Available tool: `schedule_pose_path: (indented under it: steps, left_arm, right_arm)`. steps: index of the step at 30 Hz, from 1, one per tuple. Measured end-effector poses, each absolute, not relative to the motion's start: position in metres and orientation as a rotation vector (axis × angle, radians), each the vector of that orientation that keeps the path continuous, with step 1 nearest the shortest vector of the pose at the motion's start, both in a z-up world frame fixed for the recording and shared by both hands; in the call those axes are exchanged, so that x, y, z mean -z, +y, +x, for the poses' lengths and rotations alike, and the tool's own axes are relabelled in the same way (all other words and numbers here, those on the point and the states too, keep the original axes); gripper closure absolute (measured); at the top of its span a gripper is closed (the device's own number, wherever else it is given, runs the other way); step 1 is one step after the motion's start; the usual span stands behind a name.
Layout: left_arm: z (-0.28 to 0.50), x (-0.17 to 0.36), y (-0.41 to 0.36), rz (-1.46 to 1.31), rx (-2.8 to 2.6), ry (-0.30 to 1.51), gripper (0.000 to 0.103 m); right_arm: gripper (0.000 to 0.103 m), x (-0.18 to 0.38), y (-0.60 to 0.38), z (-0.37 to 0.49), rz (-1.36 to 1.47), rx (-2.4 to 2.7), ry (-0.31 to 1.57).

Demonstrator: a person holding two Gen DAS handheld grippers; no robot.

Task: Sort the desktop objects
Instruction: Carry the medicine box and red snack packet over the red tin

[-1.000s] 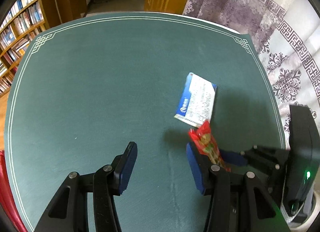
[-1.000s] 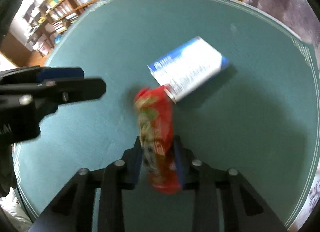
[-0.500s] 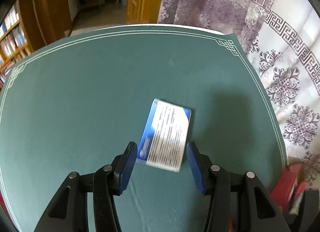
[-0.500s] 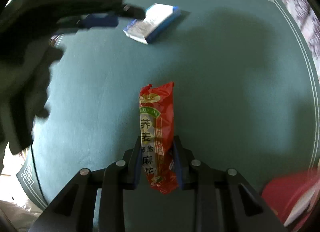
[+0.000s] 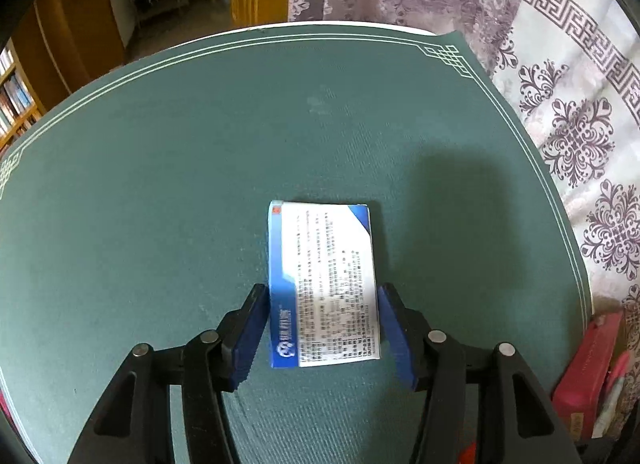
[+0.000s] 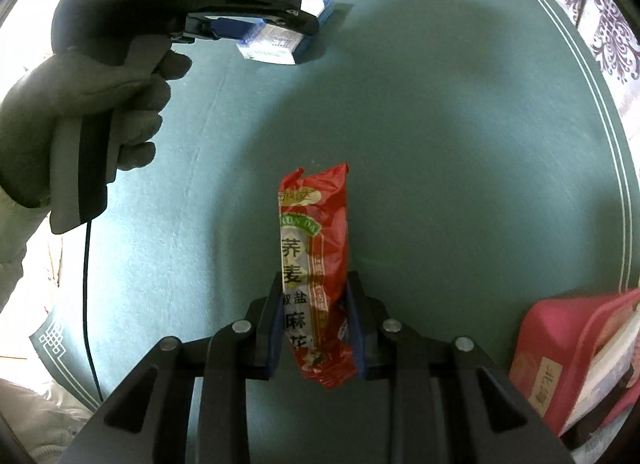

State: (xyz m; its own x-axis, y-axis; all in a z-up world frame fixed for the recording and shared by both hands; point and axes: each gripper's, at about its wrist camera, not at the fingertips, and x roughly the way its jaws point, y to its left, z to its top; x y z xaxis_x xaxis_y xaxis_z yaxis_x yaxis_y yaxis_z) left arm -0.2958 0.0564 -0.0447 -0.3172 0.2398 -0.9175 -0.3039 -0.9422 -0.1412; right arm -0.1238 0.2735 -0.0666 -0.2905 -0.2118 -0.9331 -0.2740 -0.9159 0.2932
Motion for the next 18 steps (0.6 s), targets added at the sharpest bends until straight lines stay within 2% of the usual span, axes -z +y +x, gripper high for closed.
schedule_pose_path:
  steps: [8, 18]
  left_arm:
    - [-0.290, 0.047, 0.068, -1.595, -2.334, 0.226, 0.047]
    - [-0.254, 0.012, 0.071, -1.516, -2.305, 0.152, 0.047]
  right_arm:
    - [0.073, 0.065, 0.277, -0.108, -1.845, -2.406, 0.632]
    - [0.073, 0.040, 0.292, -0.078, -1.744, -2.430, 0.701]
